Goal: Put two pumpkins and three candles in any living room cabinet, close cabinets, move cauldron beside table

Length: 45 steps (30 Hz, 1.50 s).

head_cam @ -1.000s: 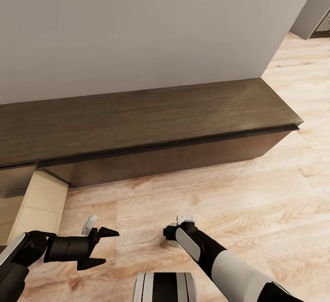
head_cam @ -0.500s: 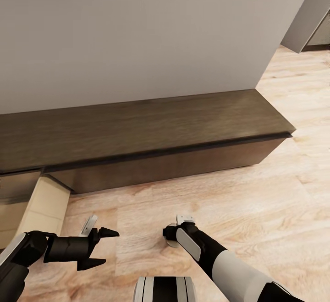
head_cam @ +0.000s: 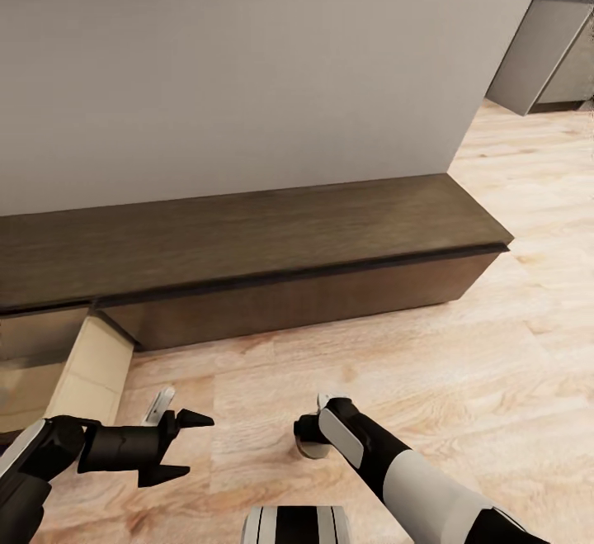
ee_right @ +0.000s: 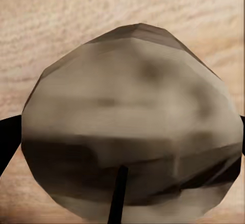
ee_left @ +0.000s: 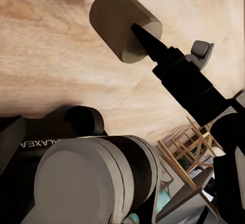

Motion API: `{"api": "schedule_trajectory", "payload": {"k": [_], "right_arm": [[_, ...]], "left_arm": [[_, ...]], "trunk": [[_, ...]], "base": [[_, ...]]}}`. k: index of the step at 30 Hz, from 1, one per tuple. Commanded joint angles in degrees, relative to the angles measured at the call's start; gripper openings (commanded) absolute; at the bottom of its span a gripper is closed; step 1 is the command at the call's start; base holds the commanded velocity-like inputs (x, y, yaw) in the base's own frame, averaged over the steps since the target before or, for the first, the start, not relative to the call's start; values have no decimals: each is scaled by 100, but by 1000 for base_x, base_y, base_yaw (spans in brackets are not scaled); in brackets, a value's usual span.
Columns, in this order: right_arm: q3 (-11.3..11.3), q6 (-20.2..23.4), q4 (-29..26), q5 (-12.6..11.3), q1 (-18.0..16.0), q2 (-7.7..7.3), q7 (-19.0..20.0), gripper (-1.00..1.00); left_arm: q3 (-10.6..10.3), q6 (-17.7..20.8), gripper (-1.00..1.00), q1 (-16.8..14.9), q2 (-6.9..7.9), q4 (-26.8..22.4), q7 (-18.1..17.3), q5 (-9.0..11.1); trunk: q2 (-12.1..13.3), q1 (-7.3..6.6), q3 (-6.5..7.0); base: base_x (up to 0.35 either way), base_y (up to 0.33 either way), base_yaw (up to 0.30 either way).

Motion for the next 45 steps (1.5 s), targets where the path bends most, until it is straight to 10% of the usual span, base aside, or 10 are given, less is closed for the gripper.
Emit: {"api": "schedule_trajectory", "payload": {"k": [1,45], "right_arm": [[35,11,-15,-65,-5,-4,-55,-100],[34,6,-47,-73,-5,-4,-42,-100]], "left_arm": [[0,-1,100,-4,4,-3,60,57],[-32,-3,100,-4,6,-11,74,57]], "trunk": [[0,-4,19],[59,-117,993]], "base": [[-16,0,0],[-1,0,0]]}}
